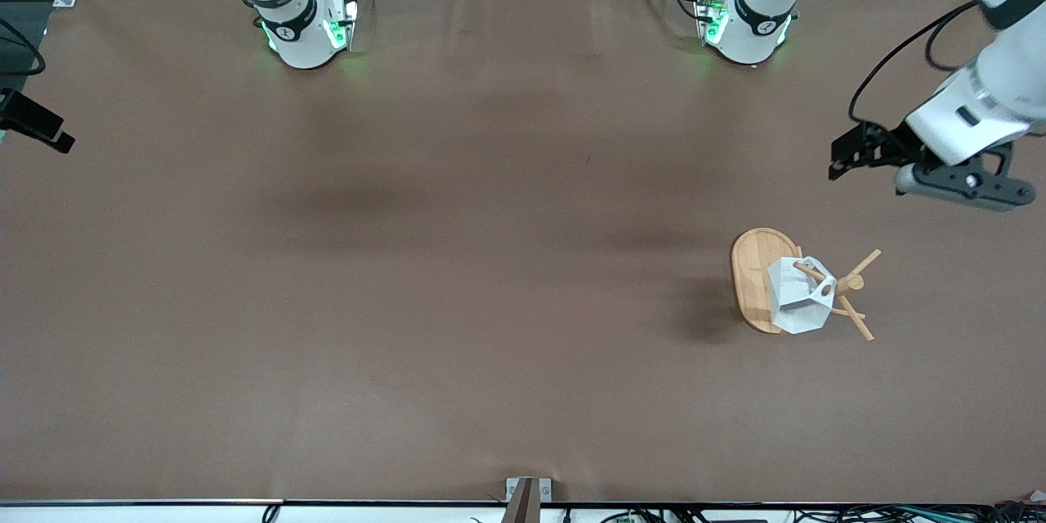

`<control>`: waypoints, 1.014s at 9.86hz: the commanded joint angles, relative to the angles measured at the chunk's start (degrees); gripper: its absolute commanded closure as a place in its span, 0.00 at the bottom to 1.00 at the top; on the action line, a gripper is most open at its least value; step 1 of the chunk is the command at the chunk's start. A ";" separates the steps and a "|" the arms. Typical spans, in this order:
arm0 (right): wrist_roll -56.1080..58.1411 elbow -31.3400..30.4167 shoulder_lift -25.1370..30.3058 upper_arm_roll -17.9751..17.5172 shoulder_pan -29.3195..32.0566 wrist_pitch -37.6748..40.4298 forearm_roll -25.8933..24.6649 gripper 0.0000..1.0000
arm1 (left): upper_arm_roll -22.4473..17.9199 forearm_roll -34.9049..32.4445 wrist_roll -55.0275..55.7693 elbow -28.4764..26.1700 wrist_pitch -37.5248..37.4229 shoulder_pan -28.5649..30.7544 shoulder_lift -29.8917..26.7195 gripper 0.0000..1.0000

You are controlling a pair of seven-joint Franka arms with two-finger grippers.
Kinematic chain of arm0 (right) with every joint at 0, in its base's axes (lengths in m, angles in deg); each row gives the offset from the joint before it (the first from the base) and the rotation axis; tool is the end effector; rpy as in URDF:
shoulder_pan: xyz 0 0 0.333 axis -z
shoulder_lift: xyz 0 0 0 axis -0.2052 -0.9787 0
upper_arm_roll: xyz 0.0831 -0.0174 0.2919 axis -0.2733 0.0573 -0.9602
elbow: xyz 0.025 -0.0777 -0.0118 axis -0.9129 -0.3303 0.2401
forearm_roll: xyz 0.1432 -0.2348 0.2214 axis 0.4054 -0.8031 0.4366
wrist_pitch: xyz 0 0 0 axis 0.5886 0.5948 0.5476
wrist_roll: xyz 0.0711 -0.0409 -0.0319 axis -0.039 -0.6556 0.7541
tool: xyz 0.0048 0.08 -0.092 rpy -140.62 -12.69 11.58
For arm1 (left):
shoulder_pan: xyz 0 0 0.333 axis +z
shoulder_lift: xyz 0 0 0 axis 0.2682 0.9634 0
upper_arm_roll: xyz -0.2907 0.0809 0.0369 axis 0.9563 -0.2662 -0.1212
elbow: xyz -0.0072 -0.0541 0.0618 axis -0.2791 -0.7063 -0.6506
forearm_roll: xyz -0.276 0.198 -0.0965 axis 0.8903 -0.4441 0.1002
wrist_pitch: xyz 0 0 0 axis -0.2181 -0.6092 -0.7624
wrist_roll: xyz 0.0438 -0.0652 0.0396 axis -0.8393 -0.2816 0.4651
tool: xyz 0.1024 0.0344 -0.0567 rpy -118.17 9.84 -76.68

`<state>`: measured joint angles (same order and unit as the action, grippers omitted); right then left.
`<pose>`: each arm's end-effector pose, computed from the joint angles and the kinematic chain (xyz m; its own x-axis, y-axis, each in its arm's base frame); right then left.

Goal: Hang cup on rack

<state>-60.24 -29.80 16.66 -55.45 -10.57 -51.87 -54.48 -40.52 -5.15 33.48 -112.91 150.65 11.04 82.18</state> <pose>0.5002 -0.0483 0.6333 0.9765 -0.2154 0.0128 -0.2156 -0.9762 0.0243 0.5138 -0.0524 0.5678 0.9753 -0.2201 0.0185 -0.2208 -0.9729 0.0681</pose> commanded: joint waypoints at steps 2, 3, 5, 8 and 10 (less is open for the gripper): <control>-0.65 0.08 0.25 0.02 -0.04 0.71 -0.34 0.00 | -0.52 -2.80 4.22 6.66 -11.21 -1.63 0.69 0.00; -0.65 0.07 0.25 -0.07 -0.30 0.79 -0.33 0.00 | 0.09 -2.98 6.59 6.67 -11.41 -1.55 -0.11 0.00; -0.74 0.07 0.25 -0.07 -0.31 0.71 -0.33 0.00 | 3.59 -3.15 7.49 6.32 -11.50 1.24 -1.51 0.00; -0.82 -0.01 0.25 -0.07 -0.13 0.71 -0.33 0.00 | 6.33 -4.91 7.41 3.60 -10.45 3.64 -4.32 0.00; -0.82 -0.10 0.25 -0.07 -0.22 0.97 -0.25 0.00 | 6.60 -4.91 7.32 1.57 -8.95 4.87 -5.91 0.00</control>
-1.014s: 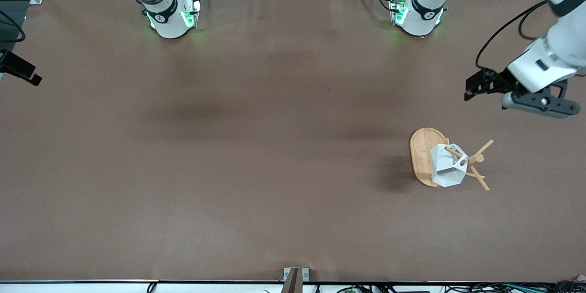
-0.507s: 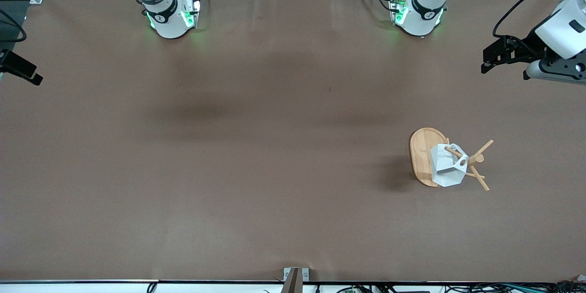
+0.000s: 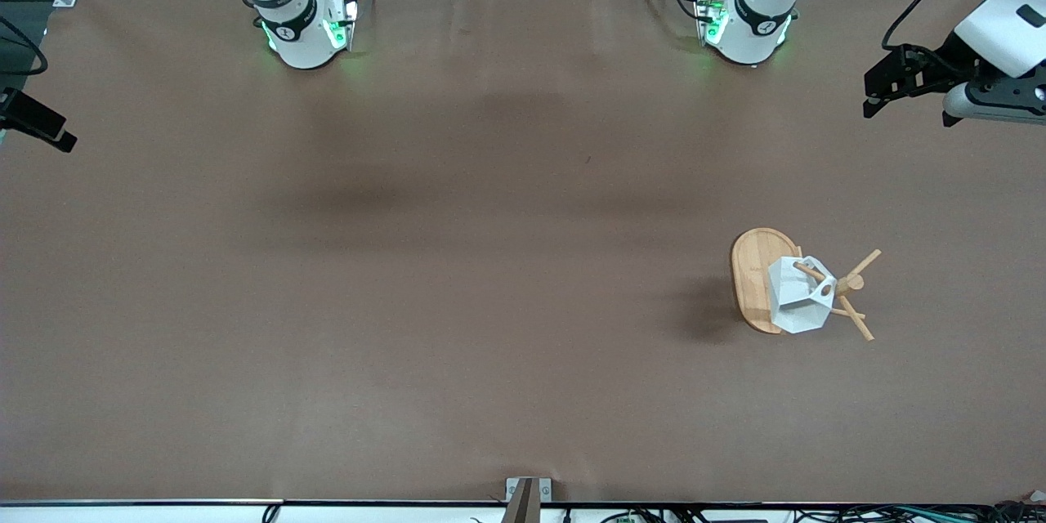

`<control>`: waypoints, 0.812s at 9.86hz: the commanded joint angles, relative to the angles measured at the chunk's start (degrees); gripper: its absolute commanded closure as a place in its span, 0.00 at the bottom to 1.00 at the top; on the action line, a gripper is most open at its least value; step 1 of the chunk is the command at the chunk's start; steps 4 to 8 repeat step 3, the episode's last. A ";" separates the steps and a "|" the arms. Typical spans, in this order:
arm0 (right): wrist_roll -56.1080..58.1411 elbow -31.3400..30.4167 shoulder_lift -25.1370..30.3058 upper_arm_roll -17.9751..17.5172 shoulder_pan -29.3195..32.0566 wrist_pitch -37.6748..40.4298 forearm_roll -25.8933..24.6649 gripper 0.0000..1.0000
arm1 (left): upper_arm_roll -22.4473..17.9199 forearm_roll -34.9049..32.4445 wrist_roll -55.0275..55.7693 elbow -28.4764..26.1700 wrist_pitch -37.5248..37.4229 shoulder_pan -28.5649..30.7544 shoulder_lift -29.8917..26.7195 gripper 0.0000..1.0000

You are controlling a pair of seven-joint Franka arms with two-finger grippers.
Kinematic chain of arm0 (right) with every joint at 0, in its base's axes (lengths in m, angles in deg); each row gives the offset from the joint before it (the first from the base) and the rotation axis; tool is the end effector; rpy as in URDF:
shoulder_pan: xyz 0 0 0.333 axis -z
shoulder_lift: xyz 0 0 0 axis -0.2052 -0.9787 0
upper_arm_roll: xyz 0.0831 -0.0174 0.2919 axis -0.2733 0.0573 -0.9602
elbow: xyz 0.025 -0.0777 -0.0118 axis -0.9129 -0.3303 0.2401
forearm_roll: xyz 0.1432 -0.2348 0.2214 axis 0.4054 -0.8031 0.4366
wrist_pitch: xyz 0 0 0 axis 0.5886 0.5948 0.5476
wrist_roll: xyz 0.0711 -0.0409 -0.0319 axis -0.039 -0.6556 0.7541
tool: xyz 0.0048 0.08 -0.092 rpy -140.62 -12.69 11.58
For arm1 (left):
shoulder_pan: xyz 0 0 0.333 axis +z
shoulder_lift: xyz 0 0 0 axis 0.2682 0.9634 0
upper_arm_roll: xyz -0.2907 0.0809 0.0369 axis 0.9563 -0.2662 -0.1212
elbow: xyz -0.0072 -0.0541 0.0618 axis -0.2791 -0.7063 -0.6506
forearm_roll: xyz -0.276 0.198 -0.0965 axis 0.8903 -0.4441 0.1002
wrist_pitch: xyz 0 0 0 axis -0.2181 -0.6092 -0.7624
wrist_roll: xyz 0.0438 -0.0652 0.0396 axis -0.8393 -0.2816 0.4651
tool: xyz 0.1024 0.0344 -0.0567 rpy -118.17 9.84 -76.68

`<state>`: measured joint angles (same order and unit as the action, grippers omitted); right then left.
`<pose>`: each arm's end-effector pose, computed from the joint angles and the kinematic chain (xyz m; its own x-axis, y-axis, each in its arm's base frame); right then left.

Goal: Hang cup on rack

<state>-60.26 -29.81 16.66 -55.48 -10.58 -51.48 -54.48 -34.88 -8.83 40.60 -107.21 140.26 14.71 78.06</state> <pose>0.4994 -0.0479 0.6326 0.9766 -0.2152 0.0059 -0.2153 -0.9762 0.0251 0.4756 -0.0610 0.6301 0.9903 -0.1391 -0.0017 -0.1391 -0.9903 -0.0029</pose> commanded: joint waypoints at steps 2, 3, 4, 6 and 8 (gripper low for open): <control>-0.98 -0.01 0.25 -0.21 -0.38 0.93 -0.25 0.00 | 0.87 -1.06 -0.33 -3.00 1.27 1.29 -1.53 0.00; -0.98 -0.01 0.25 -0.21 -0.38 0.93 -0.25 0.00 | 0.87 -1.06 0.02 -2.82 1.27 1.29 -1.52 0.00; -0.98 -0.01 0.25 -0.21 -0.38 0.93 -0.25 0.00 | 0.87 -1.06 0.02 -2.82 1.27 1.29 -1.52 0.00; -0.98 -0.01 0.25 -0.21 -0.38 0.93 -0.25 0.00 | 0.87 -1.06 0.02 -2.82 1.27 1.29 -1.52 0.00; -0.98 -0.01 0.25 -0.21 -0.38 0.93 -0.25 0.00 | 0.87 -1.06 0.02 -2.82 1.27 1.29 -1.52 0.00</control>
